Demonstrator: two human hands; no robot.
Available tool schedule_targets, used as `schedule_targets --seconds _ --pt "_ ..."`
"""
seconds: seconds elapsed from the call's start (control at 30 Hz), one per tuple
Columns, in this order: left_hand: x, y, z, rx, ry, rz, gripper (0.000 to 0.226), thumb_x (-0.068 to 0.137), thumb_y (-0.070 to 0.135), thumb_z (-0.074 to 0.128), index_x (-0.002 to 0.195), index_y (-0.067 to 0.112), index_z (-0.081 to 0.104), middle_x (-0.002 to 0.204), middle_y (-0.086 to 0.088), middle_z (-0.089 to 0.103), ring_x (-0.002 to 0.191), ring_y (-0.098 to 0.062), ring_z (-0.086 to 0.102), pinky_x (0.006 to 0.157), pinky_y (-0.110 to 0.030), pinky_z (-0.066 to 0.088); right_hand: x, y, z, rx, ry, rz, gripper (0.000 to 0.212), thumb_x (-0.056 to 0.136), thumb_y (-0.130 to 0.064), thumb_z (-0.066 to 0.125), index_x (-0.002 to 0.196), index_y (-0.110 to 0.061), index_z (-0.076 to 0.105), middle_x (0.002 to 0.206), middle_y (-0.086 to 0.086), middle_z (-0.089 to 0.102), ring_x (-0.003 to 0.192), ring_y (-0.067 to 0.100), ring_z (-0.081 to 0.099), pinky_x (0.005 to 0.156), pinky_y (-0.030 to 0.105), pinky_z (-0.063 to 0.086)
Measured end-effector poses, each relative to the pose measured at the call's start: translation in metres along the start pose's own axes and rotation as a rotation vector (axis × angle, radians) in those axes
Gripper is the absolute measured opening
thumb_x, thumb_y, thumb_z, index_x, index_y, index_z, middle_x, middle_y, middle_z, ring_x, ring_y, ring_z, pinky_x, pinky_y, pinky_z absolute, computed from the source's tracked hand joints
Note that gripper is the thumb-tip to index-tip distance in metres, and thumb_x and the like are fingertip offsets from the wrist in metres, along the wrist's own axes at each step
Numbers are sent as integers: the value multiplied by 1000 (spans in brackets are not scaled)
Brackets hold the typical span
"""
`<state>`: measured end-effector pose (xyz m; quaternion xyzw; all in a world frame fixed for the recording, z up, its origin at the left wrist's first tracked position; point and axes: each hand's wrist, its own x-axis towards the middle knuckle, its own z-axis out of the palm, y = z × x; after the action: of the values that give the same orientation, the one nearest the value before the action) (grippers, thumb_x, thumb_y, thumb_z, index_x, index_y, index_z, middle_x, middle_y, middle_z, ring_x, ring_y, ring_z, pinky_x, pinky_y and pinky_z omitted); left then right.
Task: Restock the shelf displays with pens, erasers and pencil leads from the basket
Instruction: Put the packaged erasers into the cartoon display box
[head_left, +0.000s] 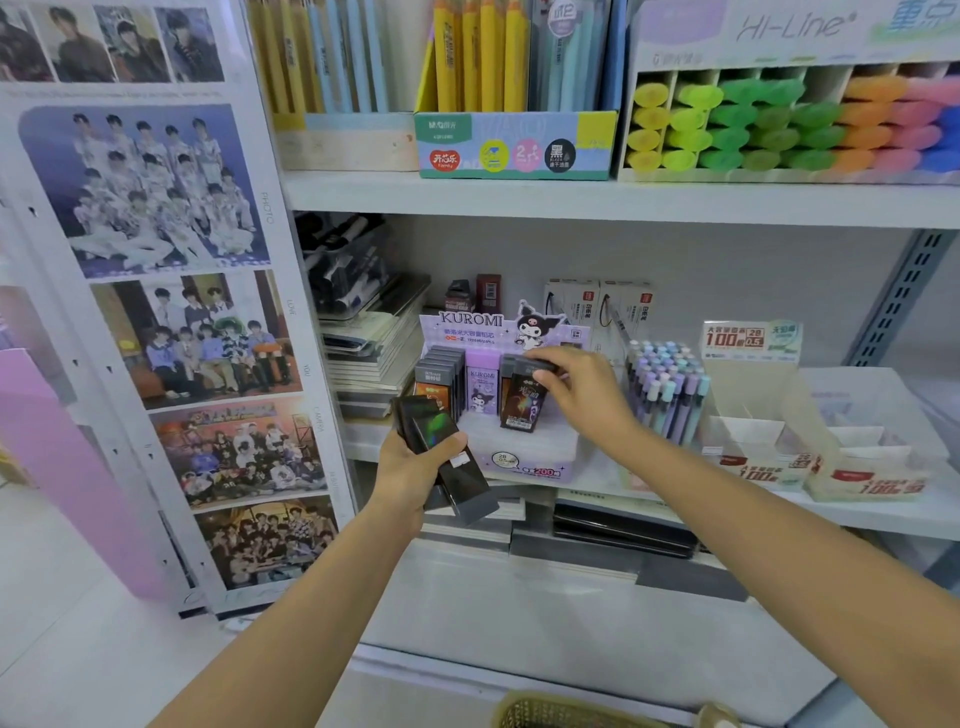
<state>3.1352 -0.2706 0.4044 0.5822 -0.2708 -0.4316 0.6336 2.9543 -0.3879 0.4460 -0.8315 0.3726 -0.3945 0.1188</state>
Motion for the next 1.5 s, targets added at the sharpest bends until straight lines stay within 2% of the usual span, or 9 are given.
schedule_targets --seconds 0.23,0.37,0.57,0.67,0.77,0.87,1.1,1.33,1.5 --pt "-1 1 1 -17 5 48 44 77 7 79 116 4 60 104 -12 71 80 -19 69 53 -27 55 10 -19 14 -84 -104 -29 37 92 -7 60 127 -17 54 102 9 69 88 23 63 83 37 52" --pt "-1 3 -3 -22 4 48 44 75 7 80 115 2 61 102 -13 72 77 -19 71 51 -25 54 -4 -5 18 -121 30 -87 21 89 -4 63 110 -8 64 109 6 63 98 21 59 81 32 49" --pt "-5 5 -2 -34 1 71 29 75 7 80 98 12 64 89 -5 73 65 -12 72 49 -26 54 -14 -3 15 -179 26 -71 41 86 -13 70 126 -11 62 117 6 50 107 19 49 90 33 46" --pt "-11 10 4 -24 14 119 27 74 7 81 92 17 62 88 -2 72 76 -18 70 59 -31 57 -25 -16 12 199 -22 85 30 88 -23 69 116 -17 61 108 1 57 88 8 57 81 25 49" --pt "-22 15 14 -24 11 162 26 75 6 80 92 14 63 88 -5 70 80 -21 67 70 -38 59 -46 -28 12 641 -355 332 37 84 -30 73 112 -24 50 106 3 64 87 12 68 80 29 56" --pt "-33 20 24 -41 14 180 24 76 9 81 93 14 64 86 -4 71 82 -22 68 72 -37 60 -62 -30 8 811 -538 407 43 83 -18 75 116 -21 48 103 4 64 90 17 68 81 30 56" --pt "-46 34 26 -53 120 44 51 75 13 82 117 3 56 107 -15 68 102 -32 65 96 -46 51 -67 -25 -39 791 -481 417 23 93 -7 59 112 -18 64 117 7 64 109 20 60 99 34 50" --pt "-59 43 29 -91 129 -46 19 79 5 77 84 6 59 79 -12 66 57 -20 62 43 -25 52 -74 -34 -78 1017 -458 265 54 77 -5 75 127 -15 60 132 2 61 120 21 59 101 34 48" --pt "-67 39 31 -62 -29 -139 19 89 15 68 97 -1 63 74 -16 68 42 -16 60 43 -24 52 -70 -43 -82 863 -230 204 26 81 0 70 104 -13 69 101 3 73 94 16 70 85 27 56"
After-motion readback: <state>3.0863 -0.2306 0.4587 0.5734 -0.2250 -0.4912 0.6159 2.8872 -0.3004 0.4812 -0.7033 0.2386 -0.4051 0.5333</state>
